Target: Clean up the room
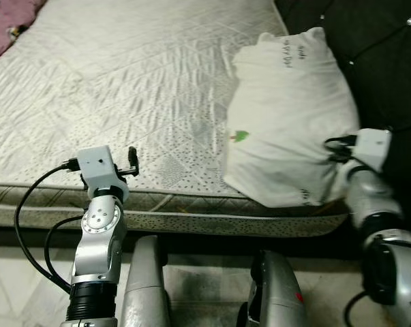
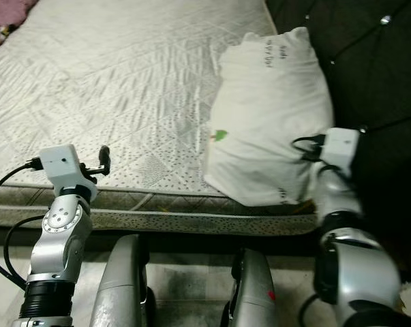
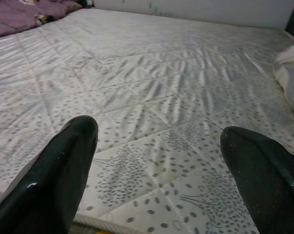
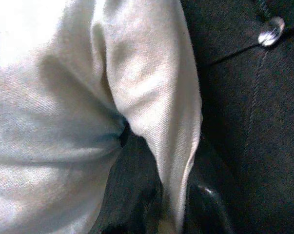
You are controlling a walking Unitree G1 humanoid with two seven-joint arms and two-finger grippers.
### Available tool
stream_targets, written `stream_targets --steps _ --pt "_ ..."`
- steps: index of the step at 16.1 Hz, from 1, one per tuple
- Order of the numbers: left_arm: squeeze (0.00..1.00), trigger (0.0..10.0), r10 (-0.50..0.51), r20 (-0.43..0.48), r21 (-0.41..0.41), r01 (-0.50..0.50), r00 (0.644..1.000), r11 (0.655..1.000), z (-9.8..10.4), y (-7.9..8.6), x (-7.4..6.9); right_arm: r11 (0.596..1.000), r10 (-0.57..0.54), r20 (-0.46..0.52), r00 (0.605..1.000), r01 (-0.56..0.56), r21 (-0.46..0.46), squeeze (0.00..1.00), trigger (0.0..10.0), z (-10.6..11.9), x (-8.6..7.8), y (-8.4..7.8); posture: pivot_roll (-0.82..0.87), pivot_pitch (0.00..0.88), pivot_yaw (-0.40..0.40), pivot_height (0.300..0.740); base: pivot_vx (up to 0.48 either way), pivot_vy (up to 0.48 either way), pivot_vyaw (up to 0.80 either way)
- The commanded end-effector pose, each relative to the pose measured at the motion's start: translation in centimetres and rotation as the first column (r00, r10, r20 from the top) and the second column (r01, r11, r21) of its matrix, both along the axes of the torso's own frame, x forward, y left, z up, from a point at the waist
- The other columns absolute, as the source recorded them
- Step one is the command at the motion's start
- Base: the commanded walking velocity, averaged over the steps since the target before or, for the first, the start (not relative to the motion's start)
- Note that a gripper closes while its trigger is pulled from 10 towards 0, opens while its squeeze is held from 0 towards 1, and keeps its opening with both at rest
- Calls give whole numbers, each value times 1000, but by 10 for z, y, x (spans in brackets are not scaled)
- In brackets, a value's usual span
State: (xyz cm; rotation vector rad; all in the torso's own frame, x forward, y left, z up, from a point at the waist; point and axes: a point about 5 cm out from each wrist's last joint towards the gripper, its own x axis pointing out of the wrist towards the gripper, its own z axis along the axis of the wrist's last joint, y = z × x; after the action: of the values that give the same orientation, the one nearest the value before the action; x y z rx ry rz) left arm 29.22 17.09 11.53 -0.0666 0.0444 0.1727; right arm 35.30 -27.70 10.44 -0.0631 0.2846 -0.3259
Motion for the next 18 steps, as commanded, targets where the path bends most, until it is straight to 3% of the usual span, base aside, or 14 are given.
stream_targets --steps 1,2,3,6,11,14,17,18 --pt "0 10000 3 3 6 -3 1000 1000 2 1 -2 999 35 -9 999 -35 -8 0 10000 -3 2 10 77 20 -16 565 0 0 0" --pt "0 10000 7 3 6 -7 1000 1000 3 2 -2 998 54 -8 999 -54 -16 0 10000 0 6 15 81 19 -19 565 0 0 0" --pt "0 10000 14 3 7 -14 1000 1000 3 3 -2 998 57 14 998 -56 -38 0 10000 18 16 13 88 18 -23 565 0 0 0" --pt "0 10000 29 3 11 -29 1000 1000 3 7 -4 998 -47 66 997 50 -42 0 10000 62 25 -15 92 16 -27 565 0 0 0" --pt "0 10000 44 1 7 -44 999 999 3 6 -3 969 -186 165 969 209 -131 0 10000 116 21 -56 98 5 -46 565 0 0 0" --pt "0 10000 49 0 9 -49 999 999 3 9 -2 954 -267 166 949 285 -94 0 10000 118 10 -76 99 0 -44 565 0 0 0" --pt "0 10000 43 0 9 -43 999 999 4 6 1 975 -207 83 975 213 -61 0 10000 84 10 -63 91 0 -37 565 0 0 0" --pt "0 10000 33 1 7 -33 999 999 4 3 2 989 -146 58 988 146 6 259 10000 65 11 -49 89 0 -32 565 0 0 0"
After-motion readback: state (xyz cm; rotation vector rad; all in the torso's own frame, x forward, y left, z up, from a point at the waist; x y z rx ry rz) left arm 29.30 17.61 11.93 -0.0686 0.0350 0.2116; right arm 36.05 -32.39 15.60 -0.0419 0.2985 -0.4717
